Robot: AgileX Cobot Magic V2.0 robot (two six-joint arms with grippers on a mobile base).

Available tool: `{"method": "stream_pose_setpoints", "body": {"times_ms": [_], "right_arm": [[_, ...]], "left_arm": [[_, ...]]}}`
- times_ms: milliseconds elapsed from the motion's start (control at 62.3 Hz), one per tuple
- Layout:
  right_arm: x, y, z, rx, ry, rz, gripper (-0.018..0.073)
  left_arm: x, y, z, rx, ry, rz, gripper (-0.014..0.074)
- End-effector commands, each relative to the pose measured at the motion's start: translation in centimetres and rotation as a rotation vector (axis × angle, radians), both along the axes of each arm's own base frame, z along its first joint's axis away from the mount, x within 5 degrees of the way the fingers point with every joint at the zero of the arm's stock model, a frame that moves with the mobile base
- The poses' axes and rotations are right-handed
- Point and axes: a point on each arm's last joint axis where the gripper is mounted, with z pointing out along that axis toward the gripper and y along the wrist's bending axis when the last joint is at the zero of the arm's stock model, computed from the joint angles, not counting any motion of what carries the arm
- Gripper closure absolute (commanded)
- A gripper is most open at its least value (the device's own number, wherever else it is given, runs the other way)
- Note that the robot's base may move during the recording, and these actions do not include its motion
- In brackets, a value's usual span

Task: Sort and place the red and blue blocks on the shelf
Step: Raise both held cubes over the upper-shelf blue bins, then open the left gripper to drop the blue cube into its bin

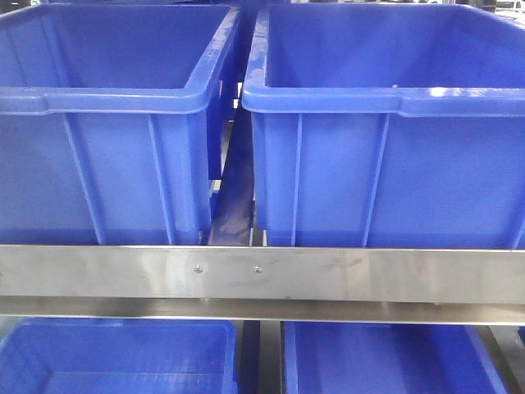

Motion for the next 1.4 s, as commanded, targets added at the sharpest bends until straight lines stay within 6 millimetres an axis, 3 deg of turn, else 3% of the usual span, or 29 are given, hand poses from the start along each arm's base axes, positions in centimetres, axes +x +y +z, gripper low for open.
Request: {"method": "stream_pose_setpoints", "body": {"times_ms": [0, 1380], "right_arm": [[0.11, -0.08, 1.74, -0.014, -0.117, -0.006, 0.0502], [0.11, -0.08, 1.74, -0.014, -0.117, -0.006, 0.0502]], "left_arm": [[0.42, 0.01, 1.65, -0.025, -0.108, 0.011, 0.0472], [0.42, 0.01, 1.65, -0.025, -0.108, 0.011, 0.0472]]}}
